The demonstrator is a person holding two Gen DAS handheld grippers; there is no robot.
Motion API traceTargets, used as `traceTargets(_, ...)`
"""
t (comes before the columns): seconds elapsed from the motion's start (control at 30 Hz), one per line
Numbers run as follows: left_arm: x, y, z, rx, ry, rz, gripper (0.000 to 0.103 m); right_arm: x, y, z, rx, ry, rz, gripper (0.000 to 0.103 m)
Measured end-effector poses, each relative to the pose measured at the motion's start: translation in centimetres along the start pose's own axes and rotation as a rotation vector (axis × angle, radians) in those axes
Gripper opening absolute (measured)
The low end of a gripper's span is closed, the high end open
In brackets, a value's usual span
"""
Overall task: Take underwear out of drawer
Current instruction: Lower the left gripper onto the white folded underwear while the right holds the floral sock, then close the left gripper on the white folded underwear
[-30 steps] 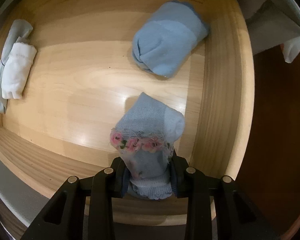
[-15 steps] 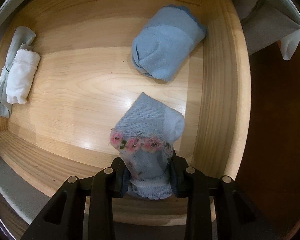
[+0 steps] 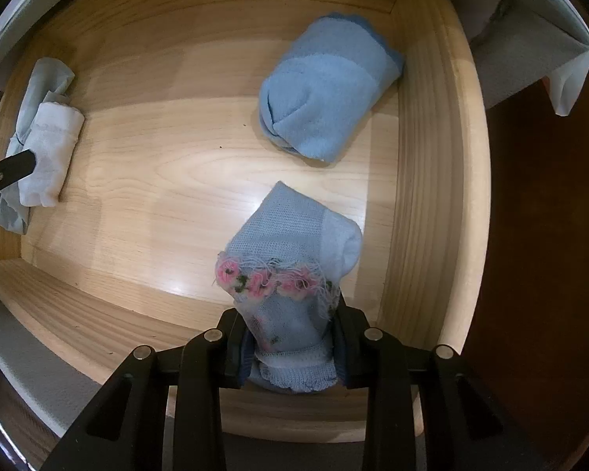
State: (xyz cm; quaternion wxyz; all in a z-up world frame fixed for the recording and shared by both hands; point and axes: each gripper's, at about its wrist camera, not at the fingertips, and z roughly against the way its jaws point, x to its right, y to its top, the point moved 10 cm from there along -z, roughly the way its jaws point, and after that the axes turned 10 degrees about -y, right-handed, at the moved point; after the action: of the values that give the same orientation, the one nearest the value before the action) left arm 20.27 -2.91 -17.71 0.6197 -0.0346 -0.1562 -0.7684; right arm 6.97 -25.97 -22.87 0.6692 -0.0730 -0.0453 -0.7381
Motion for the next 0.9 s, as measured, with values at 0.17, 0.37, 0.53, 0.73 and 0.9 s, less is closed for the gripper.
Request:
traceTargets(0.17,0.2,0.7,-0.9,-0.026,0.024,-0.01,0.059,0.0,-0.1,-0.4,0.001,0.004,0.001,0.029)
traceTargets(0.37,0.4,1.4,-2.0,-0.056,0.051,-0.039,0.059,0.1,0.1,-0.4,0.003,0.012,-0.002,0.029)
traceTargets(0.53,0.5,1.7,-3.3,-0.102,0.061,-0.047,0.059,0.1,0.2,-0.6,0.003,0.019,-0.002,0.029)
traceTargets(0.73,0.4,1.6,-4.0,-0.139,0.063,-0.039,0.057,0.1,0.3,-0.7,0.003,0.022,0.001,0.029)
traceTargets(0.9,0.8,1.9,-4.3,-0.161,0.078,-0.056,0.052,0.0,0.4,-0.8,0.005,0.024,0.002,0.029)
